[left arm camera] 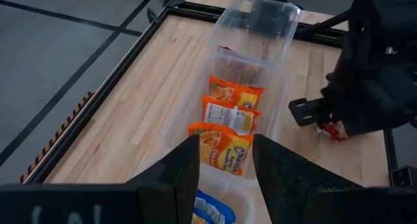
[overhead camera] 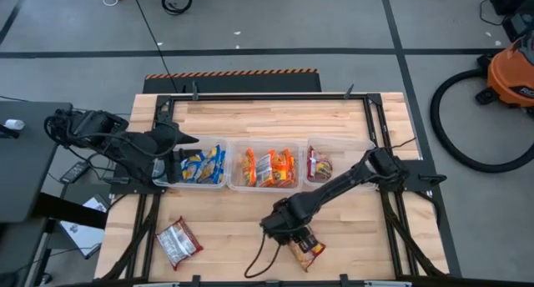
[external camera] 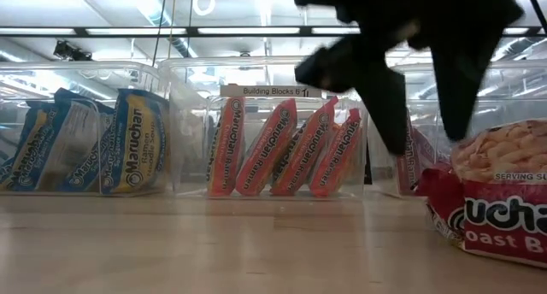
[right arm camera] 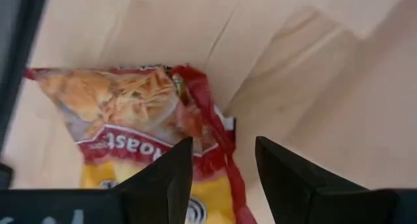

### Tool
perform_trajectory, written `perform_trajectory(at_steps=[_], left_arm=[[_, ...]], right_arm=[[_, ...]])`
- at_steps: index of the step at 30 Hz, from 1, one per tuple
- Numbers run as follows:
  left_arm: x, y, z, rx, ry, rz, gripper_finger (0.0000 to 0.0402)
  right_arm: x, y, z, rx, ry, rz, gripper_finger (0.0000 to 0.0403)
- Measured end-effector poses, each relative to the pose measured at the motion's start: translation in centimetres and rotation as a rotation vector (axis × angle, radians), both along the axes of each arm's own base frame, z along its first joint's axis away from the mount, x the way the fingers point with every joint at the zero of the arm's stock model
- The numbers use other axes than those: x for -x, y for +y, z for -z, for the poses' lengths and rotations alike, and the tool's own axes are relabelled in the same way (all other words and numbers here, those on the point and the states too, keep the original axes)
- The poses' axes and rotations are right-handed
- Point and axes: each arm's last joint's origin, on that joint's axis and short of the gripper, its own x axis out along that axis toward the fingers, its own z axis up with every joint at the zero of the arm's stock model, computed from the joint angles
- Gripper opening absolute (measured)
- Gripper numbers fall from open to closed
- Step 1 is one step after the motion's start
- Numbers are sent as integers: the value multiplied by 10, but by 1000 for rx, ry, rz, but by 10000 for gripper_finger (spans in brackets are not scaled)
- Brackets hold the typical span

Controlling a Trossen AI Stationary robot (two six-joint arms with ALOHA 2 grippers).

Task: Sort Maruchan noodles
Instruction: Put the red noodle pack into the right transparent bin

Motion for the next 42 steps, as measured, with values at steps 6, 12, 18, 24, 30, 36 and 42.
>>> perform_trajectory(at_steps=[6,12,18,24,30,36,42], left_arm=[[0,0,0,0,0,0,148],[0,0,0,0,1,0,148],[0,0,0,-1,1,0,148],[0,0,0,-1,1,0,148],[0,0,0,0,1,0,148],[0,0,0,-1,1,0,148],[0,0,0,-1,1,0,148]], right_arm=[[10,-2,26,2,39,-22,172],[15,-4,39,-12,60,-32,171],[16,-4,42,-31,61,-37,146],[12,-2,33,-37,43,-36,82],[8,0,18,-36,50,-28,14],[12,-2,-28,22,168,53,17],[33,-2,-95,124,159,283,13]])
